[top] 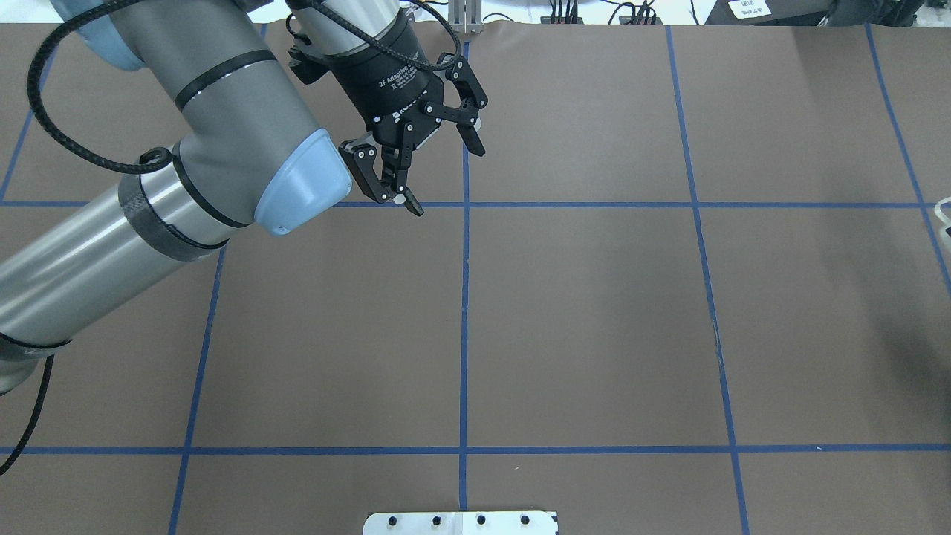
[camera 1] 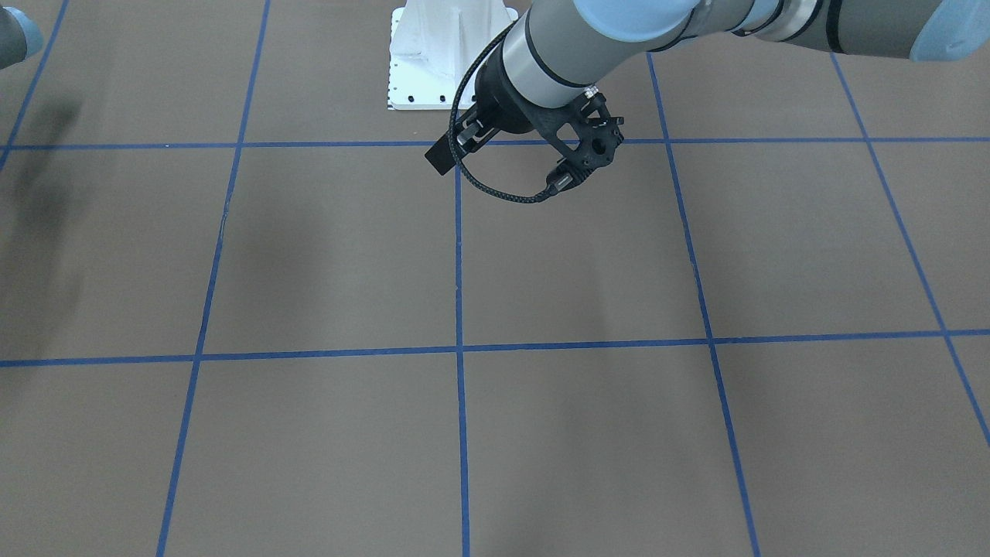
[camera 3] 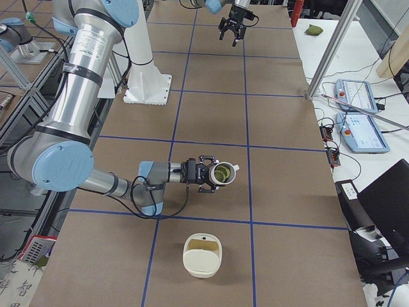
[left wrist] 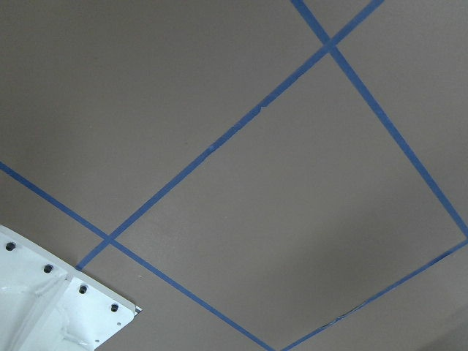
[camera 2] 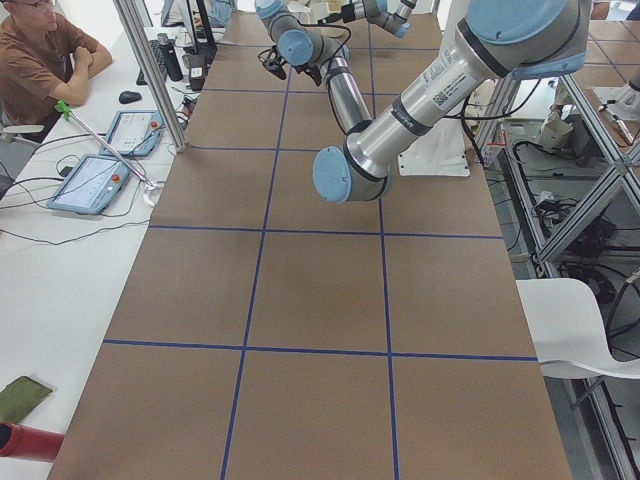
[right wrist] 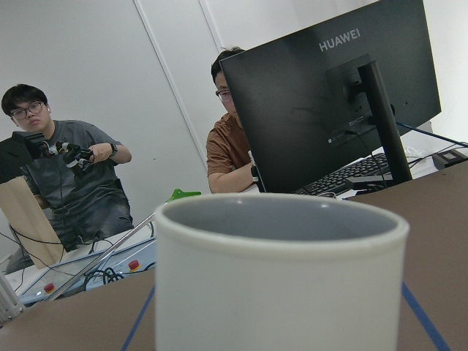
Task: Left arm hands cup to right arm to dump lemon
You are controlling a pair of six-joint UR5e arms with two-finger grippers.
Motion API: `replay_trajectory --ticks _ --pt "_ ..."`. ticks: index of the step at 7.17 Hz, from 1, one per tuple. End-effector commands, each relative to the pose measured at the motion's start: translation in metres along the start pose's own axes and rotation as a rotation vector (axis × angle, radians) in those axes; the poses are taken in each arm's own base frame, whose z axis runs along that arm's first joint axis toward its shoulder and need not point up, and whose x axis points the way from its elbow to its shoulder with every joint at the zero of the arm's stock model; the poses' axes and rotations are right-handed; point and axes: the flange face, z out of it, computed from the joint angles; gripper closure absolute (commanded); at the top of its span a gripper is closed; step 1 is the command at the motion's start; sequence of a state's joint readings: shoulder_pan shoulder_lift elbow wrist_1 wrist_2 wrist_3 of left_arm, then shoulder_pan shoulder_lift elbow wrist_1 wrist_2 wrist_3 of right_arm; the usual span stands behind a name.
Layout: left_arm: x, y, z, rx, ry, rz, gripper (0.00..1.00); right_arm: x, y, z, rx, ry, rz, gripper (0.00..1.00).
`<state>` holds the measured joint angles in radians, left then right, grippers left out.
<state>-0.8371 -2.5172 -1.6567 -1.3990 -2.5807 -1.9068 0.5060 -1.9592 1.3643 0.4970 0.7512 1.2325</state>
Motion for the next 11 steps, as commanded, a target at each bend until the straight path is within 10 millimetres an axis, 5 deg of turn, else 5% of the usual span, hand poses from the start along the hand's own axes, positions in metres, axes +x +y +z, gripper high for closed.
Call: replay_trajectory --ticks 1,3,7,11 --pt "0.000 0.001 0.001 -0.001 -0.001 0.001 0.00 0.031 -0.015 -0.019 0.001 0.011 0.083 1.00" --pt "0.000 0.001 0.003 -0.001 -0.004 -0.001 0.00 0.058 -0.042 -0.049 0.025 -0.015 0.330 1.00" --pt "0.001 0.001 0.002 0.015 0.004 0.001 0.00 0.114 -0.058 -0.083 0.017 -0.002 0.600 1.00" --pt "0.002 0.004 0.000 0.014 0.007 0.005 0.00 0.119 -0.058 -0.087 -0.030 0.010 0.883 1.00"
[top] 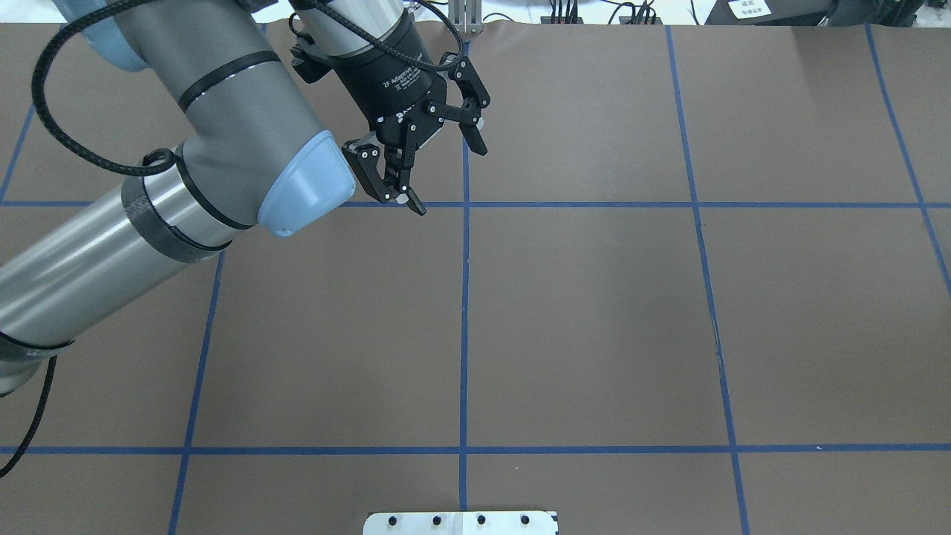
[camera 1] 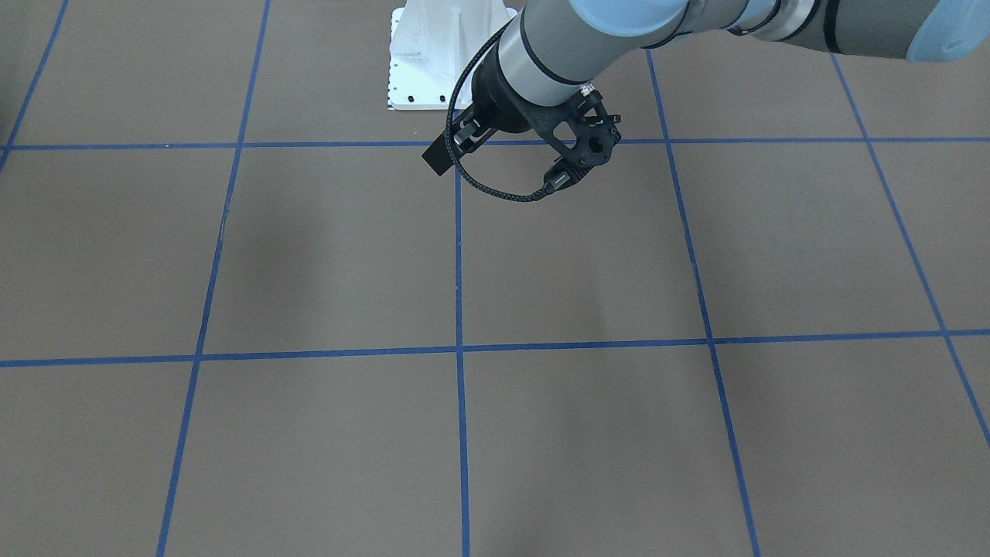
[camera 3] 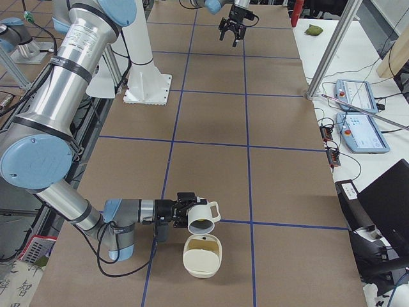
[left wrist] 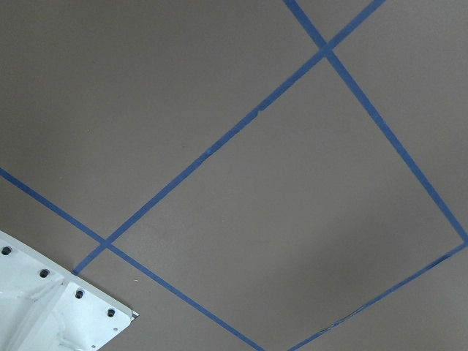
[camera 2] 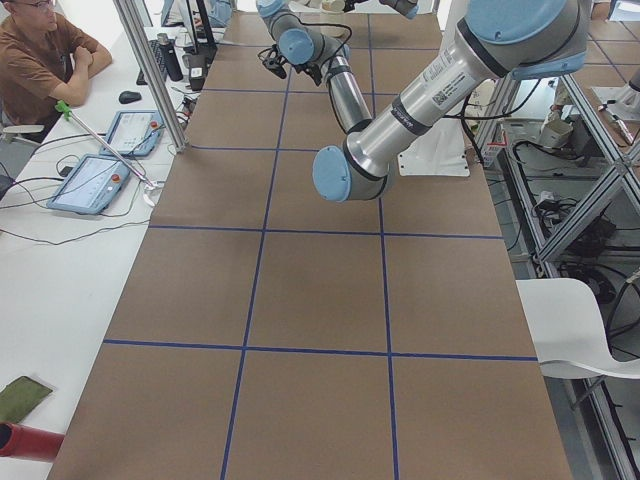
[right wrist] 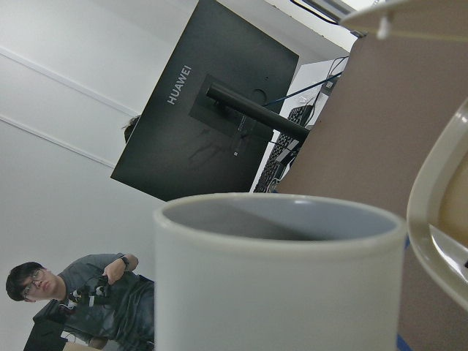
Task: Left arm hands cup to right arm to dump lemon
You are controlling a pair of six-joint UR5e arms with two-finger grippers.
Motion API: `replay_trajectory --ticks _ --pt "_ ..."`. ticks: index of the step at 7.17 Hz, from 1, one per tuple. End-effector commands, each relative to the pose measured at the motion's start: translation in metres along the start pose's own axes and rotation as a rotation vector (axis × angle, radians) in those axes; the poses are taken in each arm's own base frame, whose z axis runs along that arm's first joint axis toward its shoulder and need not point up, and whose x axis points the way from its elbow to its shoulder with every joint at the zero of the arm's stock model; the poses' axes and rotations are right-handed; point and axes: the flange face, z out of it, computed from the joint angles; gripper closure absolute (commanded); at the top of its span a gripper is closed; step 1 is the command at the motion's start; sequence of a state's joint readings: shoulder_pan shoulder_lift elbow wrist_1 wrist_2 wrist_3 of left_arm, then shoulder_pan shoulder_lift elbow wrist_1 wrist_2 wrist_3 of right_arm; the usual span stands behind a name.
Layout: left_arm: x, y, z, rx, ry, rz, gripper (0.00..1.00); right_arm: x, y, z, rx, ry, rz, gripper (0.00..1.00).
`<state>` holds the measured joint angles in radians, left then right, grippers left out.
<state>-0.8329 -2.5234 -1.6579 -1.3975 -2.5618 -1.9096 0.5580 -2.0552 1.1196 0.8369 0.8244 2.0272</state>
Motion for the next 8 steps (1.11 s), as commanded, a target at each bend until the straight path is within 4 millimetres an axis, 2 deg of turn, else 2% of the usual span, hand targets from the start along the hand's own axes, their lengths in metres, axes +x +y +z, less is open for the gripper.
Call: replay_trajectory --ticks 1,5,8 --pt "0.001 0.000 -0.002 0.002 0.002 -0.001 0.00 0.004 -0.010 -0.006 -0.007 0.023 0.126 1.00" --pt "0.001 0.000 -0.007 0.006 0.009 -0.001 0.00 0.001 -0.022 -0.012 0.002 0.024 0.379 1.00" --pt "0.001 0.000 -0.007 0.007 0.006 -0.006 0.00 -0.002 -0.031 -0.015 0.009 0.016 0.501 1.00"
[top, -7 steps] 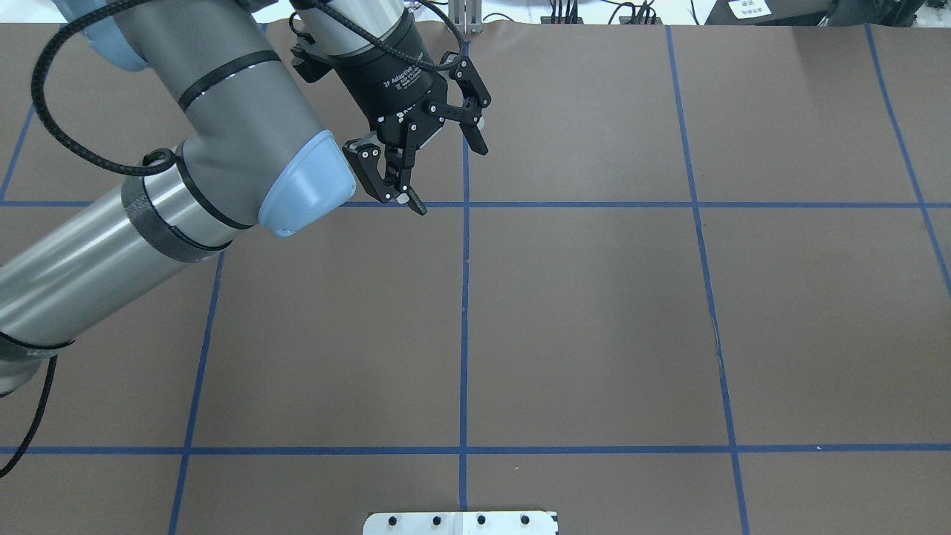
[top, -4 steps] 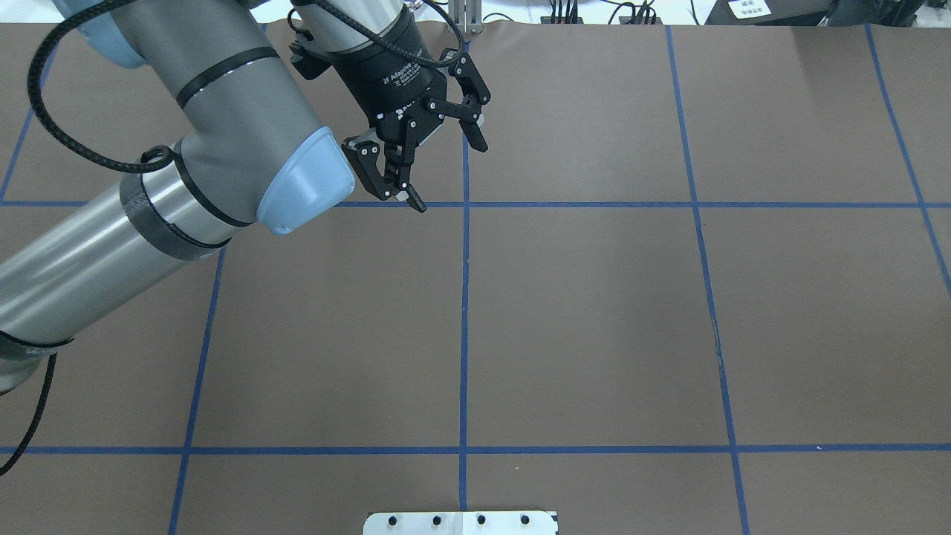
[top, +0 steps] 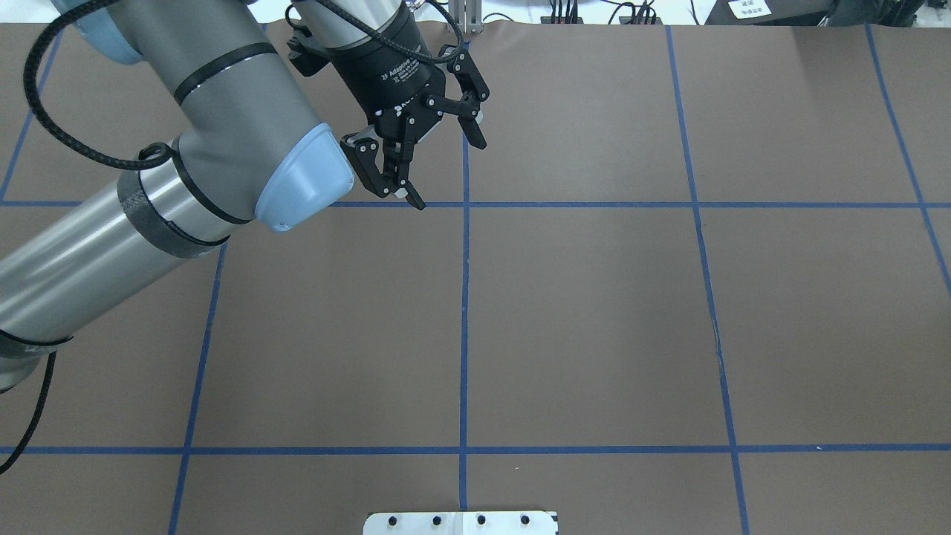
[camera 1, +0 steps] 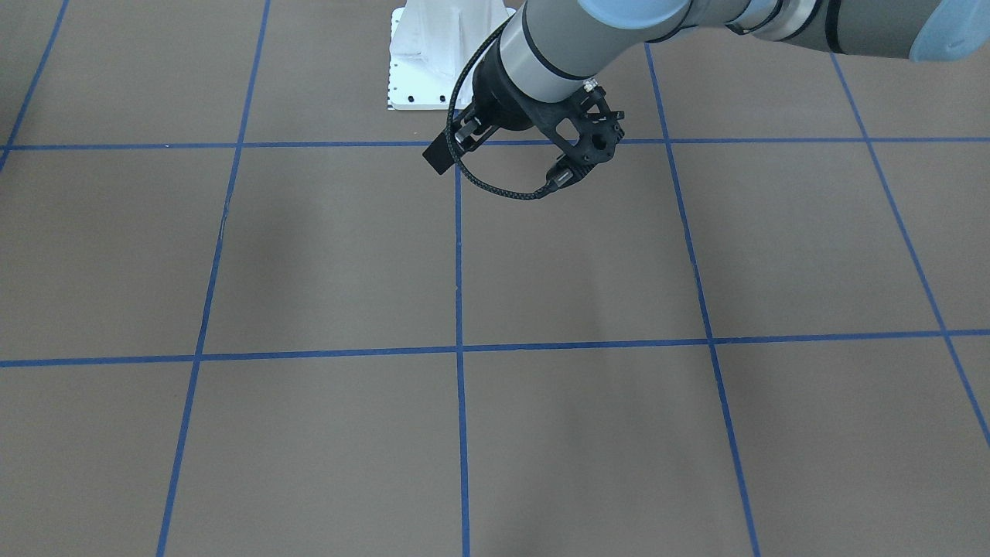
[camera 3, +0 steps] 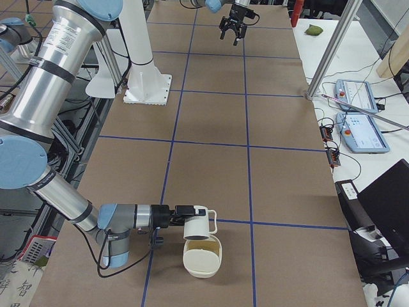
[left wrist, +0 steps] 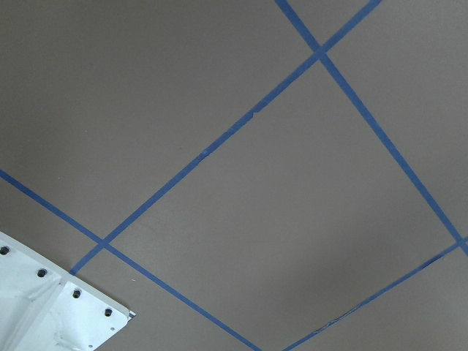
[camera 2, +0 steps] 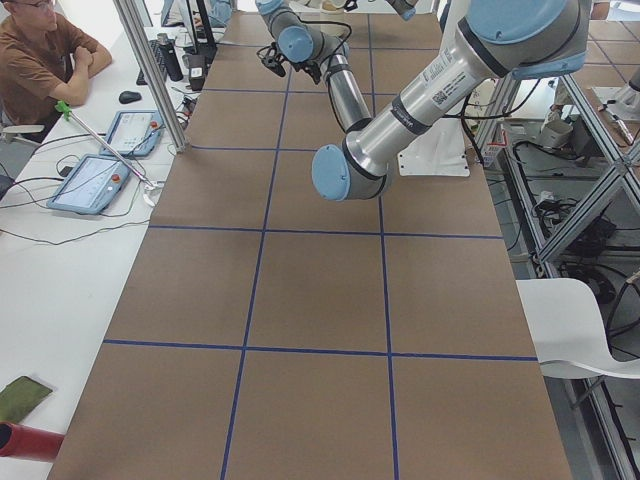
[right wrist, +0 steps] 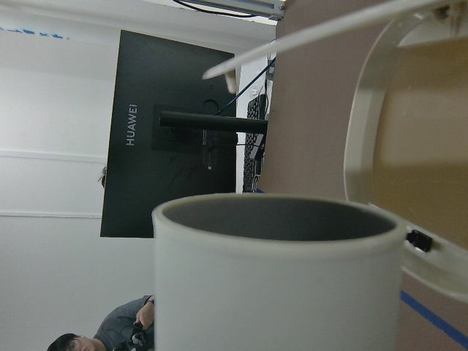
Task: Left arm hands cup to right arm to dump lemon
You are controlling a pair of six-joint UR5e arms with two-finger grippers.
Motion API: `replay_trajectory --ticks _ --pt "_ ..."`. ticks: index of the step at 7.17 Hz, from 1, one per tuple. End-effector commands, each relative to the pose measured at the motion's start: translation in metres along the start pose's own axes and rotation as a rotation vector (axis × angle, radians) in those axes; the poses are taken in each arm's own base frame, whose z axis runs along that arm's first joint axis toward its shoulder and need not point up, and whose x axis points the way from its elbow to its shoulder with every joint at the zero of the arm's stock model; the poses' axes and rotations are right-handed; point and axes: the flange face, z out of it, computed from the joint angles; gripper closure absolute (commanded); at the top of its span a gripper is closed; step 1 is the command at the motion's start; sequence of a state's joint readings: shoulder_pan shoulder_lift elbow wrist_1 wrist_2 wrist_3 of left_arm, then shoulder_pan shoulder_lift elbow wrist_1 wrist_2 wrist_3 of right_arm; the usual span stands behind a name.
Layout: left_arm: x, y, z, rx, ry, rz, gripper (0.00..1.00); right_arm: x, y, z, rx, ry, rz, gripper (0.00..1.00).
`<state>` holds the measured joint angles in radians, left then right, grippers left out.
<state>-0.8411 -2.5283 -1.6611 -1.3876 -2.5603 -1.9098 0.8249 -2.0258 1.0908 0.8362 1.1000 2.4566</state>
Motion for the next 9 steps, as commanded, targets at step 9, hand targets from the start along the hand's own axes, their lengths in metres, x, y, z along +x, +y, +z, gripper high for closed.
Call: replay_trajectory --ticks 9 --pt "0.001 0.004 -0.007 0.006 0.006 0.000 0.00 -0.013 -0.017 0.022 -0.013 -0.040 0.341 1.00"
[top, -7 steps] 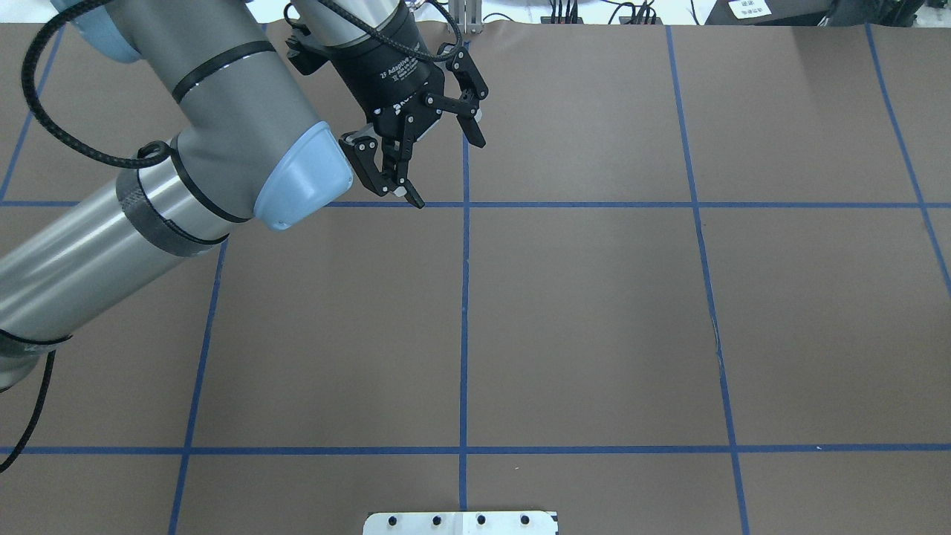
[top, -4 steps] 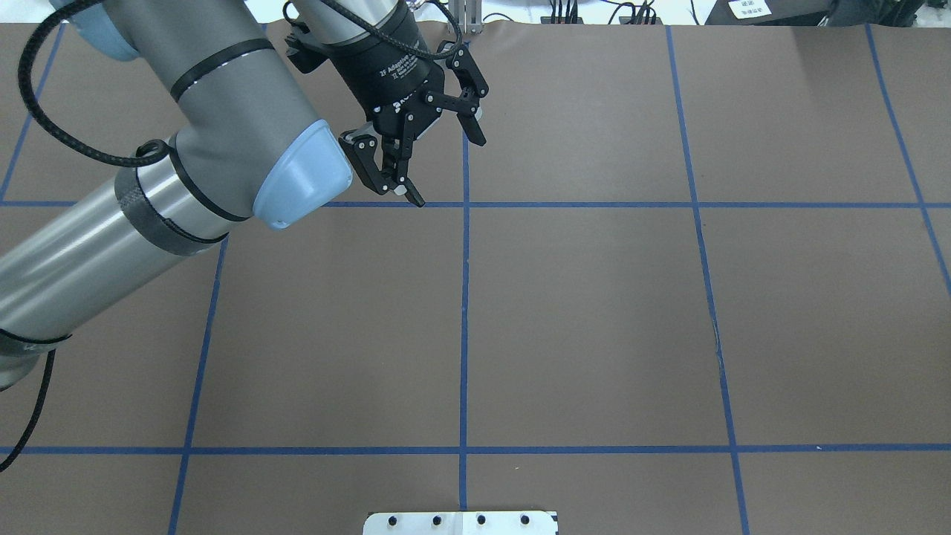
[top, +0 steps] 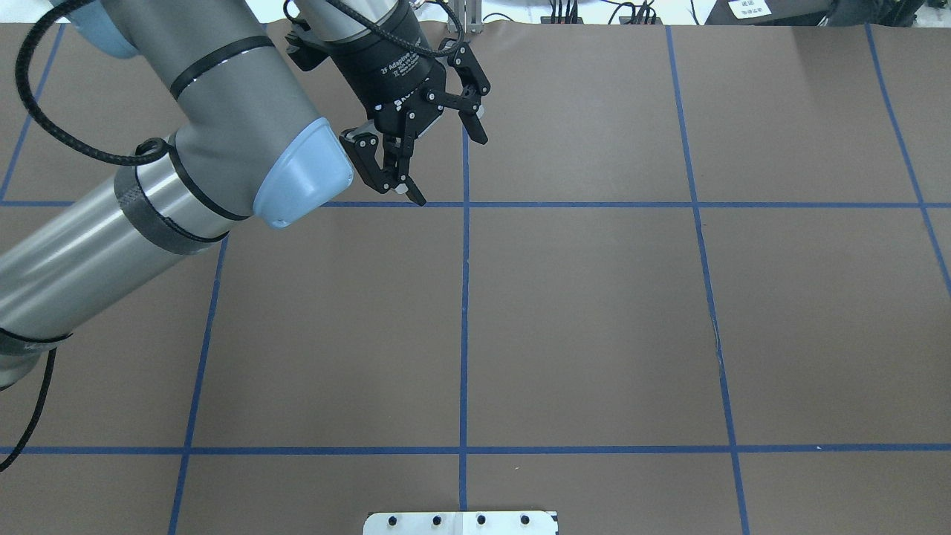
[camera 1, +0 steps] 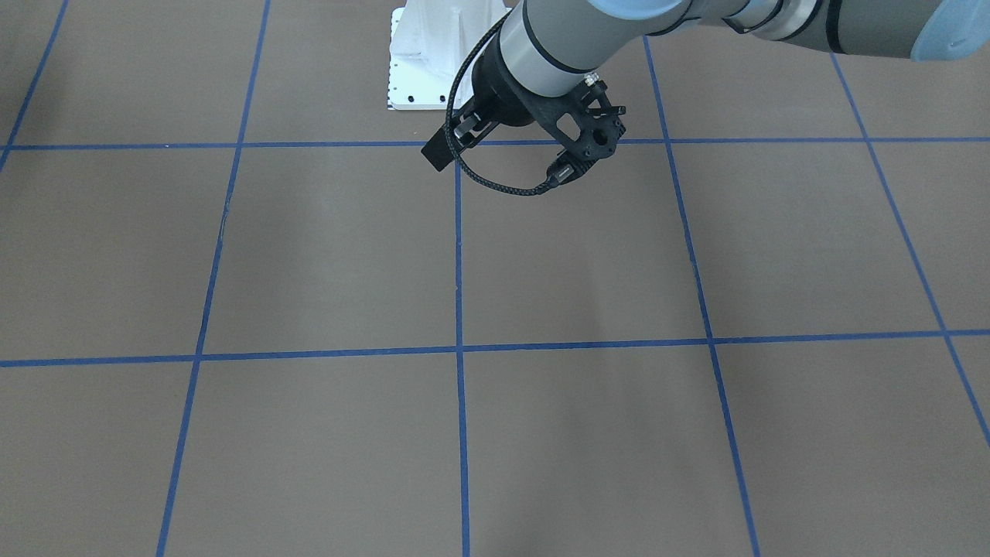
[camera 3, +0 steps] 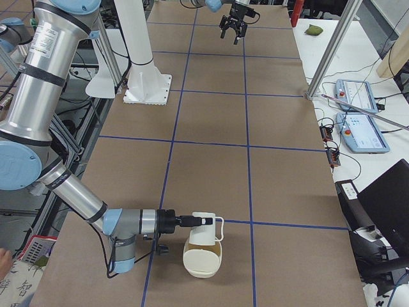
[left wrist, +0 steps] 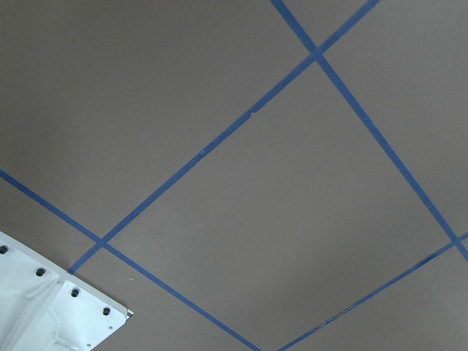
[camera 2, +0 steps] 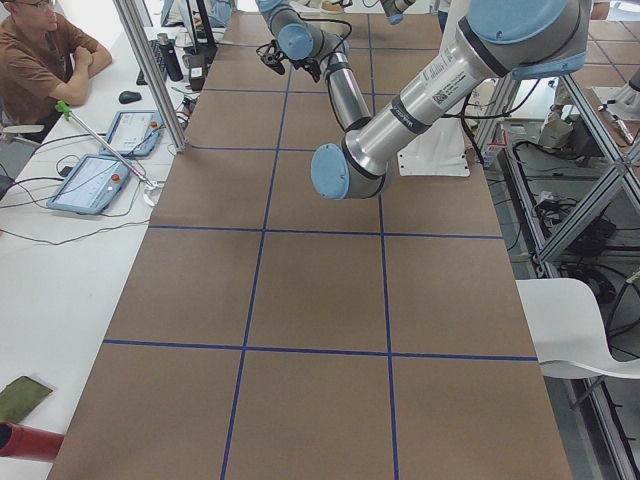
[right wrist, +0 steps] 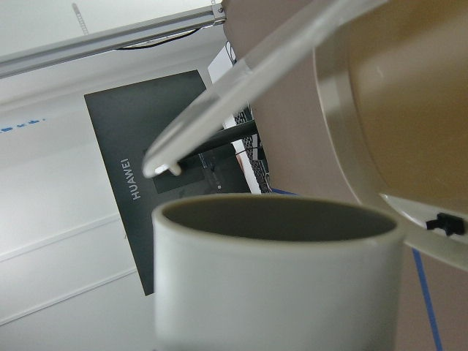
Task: Left arm hands cup to right arm to dump lemon
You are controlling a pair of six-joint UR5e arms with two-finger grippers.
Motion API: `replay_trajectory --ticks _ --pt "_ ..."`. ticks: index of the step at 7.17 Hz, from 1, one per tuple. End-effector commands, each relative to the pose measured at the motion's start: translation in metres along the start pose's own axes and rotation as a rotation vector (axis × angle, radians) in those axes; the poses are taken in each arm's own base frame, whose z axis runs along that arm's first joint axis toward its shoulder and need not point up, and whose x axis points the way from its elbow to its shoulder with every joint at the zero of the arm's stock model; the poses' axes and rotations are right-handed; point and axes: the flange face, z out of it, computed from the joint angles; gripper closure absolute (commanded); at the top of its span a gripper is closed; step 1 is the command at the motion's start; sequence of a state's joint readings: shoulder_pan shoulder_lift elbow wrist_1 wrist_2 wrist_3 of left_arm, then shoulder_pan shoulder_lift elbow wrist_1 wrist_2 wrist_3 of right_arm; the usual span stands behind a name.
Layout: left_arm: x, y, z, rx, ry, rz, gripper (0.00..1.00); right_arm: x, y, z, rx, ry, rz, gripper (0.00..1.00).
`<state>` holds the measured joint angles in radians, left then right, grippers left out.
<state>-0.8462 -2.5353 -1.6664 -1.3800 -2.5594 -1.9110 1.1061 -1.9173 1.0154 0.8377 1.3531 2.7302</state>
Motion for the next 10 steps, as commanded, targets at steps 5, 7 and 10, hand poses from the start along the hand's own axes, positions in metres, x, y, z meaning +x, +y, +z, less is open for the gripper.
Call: replay_trajectory --ticks 5,7,10 --pt "0.001 0.000 -0.003 0.009 0.004 -0.001 0.00 -0.017 0.002 -0.002 -0.052 -0.046 0.150 1.00" --pt "0.001 -0.001 -0.004 0.009 0.006 -0.002 0.00 -0.017 0.001 -0.004 -0.050 -0.047 0.150 1.00" --pt "0.001 -0.001 -0.005 0.010 0.007 -0.002 0.00 -0.015 0.012 0.007 -0.079 -0.013 0.065 1.00"
